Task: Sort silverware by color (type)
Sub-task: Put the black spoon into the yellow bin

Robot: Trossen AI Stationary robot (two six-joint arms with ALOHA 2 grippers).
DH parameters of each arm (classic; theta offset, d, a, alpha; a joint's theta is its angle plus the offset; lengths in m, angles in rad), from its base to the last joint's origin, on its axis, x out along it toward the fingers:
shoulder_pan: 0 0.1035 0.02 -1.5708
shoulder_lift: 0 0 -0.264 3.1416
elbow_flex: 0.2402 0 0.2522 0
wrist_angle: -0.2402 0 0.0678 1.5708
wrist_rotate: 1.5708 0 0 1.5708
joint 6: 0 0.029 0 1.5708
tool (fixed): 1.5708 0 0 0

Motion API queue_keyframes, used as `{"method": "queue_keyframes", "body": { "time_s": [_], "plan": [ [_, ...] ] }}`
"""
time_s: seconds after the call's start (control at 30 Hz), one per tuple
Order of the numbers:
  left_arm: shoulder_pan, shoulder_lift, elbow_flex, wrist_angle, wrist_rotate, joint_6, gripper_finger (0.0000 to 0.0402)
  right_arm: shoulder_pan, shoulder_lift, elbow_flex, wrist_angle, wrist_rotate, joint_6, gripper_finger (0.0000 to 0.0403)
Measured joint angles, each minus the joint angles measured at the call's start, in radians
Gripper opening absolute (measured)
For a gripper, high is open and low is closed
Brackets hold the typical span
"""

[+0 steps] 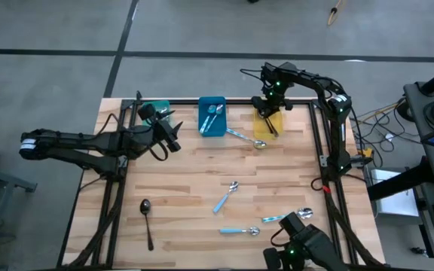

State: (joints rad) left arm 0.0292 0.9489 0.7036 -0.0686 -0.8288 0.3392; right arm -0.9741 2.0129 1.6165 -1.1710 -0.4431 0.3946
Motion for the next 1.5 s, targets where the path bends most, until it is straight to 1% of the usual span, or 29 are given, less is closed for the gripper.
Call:
{"method": "queue_keyframes", "body": {
  "time_s": [0.13, 0.47, 0.83, 1.03, 1.13, 1.27, 1.43, 1.5],
  "plan": [
    [0.0, 0.0, 0.0, 0.0, 0.0, 0.0, 0.0208, 0.0, 0.0, 0.0, 0.01, 0.003, -0.001, 0.0013],
    [0.0, 0.0, 0.0, 0.0, 0.0, 0.0, 0.0208, 0.0, 0.0, 0.0, 0.01, 0.055, -0.011, 0.0017],
    [0.0, 0.0, 0.0, 0.0, 0.0, 0.0, 0.0208, 0.0, -0.001, 0.0, 0.025, 0.076, -0.011, 0.0096],
    [0.0, 0.0, 0.0, 0.0, 0.0, 0.0, 0.0208, 0.0, -0.011, 0.0, 0.025, 0.065, -0.012, 0.0121],
    [0.0, 0.0, 0.0, 0.0, 0.0, 0.0, 0.0208, 0.0, -0.017, 0.0, 0.025, 0.045, -0.013, 0.0124],
    [0.0, 0.0, 0.0, 0.0, 0.0, 0.0, 0.0208, 0.001, -0.031, -0.001, 0.025, 0.048, -0.017, 0.0125],
    [0.0, 0.0, 0.0, 0.0, 0.0, 0.0, 0.0208, 0.018, -0.056, -0.001, 0.025, 0.056, -0.119, 0.0122],
    [0.0, 0.0, 0.0, 0.0, 0.0, 0.0, 0.0208, 0.041, -0.074, -0.001, 0.026, 0.094, -0.144, 0.0118]
  ]
}}
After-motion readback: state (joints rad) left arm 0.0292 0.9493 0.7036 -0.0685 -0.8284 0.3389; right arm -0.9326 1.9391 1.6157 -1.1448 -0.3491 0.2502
